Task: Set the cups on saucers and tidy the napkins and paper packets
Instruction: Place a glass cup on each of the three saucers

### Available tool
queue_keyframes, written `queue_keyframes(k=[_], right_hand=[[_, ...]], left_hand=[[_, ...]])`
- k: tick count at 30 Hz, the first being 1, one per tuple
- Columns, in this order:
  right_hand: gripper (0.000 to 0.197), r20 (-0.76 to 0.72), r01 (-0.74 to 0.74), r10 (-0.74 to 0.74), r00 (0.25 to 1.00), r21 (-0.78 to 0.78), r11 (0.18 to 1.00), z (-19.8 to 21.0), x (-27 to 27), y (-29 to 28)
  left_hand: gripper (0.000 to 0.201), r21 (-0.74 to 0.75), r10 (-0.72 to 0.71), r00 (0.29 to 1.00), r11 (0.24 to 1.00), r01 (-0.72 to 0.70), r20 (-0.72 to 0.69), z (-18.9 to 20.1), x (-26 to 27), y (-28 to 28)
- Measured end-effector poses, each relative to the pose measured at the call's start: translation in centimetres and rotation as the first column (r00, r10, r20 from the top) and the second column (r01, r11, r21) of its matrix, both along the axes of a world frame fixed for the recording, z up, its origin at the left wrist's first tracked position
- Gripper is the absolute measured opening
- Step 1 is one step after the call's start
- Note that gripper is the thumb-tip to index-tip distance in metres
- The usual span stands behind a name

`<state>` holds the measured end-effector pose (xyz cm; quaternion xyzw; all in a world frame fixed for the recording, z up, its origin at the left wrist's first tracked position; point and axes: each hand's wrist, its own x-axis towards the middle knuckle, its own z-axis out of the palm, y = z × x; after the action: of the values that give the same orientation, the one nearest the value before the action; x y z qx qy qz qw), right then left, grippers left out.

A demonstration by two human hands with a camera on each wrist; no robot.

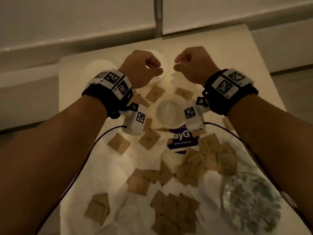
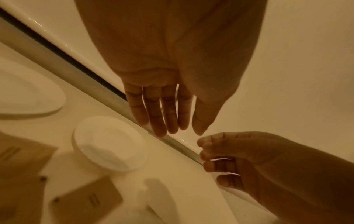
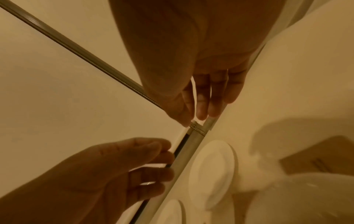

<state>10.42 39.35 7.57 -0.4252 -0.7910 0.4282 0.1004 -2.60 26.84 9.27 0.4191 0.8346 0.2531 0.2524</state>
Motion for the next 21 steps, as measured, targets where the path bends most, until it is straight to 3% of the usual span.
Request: queue_keyframes(k=[5,7,9,11,14,17,19,21], right_hand=[[0.003,-0.025,-0.047,0.047,0.999,-0.010,0.999,3.2,8.6,-6.0],[0.008,0.048,-0.077,0.077,0.996,0.002,0.997,3.4,12.3,-7.7],[0.010,0.210,-0.152,0.150,0.966,-0.007,0.988,2.6,16.0,-8.9],[0.010,0.398,-0.249,0.243,0.885,-0.037,0.968,0.8,19.3,-9.7],[0.019,0.608,-0.378,0.338,0.719,-0.066,0.923,-1.8,22.9,-10.2],[0.022,0.674,-0.489,0.408,0.615,-0.080,0.869,-3.5,25.4,-9.6],[0.023,0.707,-0.554,0.457,0.539,-0.112,0.825,-4.3,26.4,-8.9],[0.022,0.732,-0.603,0.491,0.472,-0.138,0.786,-4.9,27.3,-8.2]], left_hand=[[0.012,0.099,-0.093,0.991,0.992,0.083,0.093,2.3,8.4,-1.4],[0.007,0.153,-0.095,0.983,0.986,0.071,0.155,2.6,12.0,-2.2],[0.006,0.153,-0.068,0.965,0.988,0.030,0.252,2.2,15.6,-3.0],[0.009,0.048,-0.055,0.944,0.998,0.041,0.325,0.7,19.0,-4.1],[0.015,-0.167,-0.118,0.908,0.966,0.199,0.402,-2.4,24.0,-5.8],[0.017,-0.301,-0.249,0.933,0.897,0.324,0.261,-5.3,28.5,-7.1],[0.029,-0.302,-0.263,0.930,0.892,0.335,0.257,-7.0,30.9,-7.4],[0.025,-0.298,-0.241,0.937,0.902,0.312,0.252,-7.9,32.4,-7.3]])
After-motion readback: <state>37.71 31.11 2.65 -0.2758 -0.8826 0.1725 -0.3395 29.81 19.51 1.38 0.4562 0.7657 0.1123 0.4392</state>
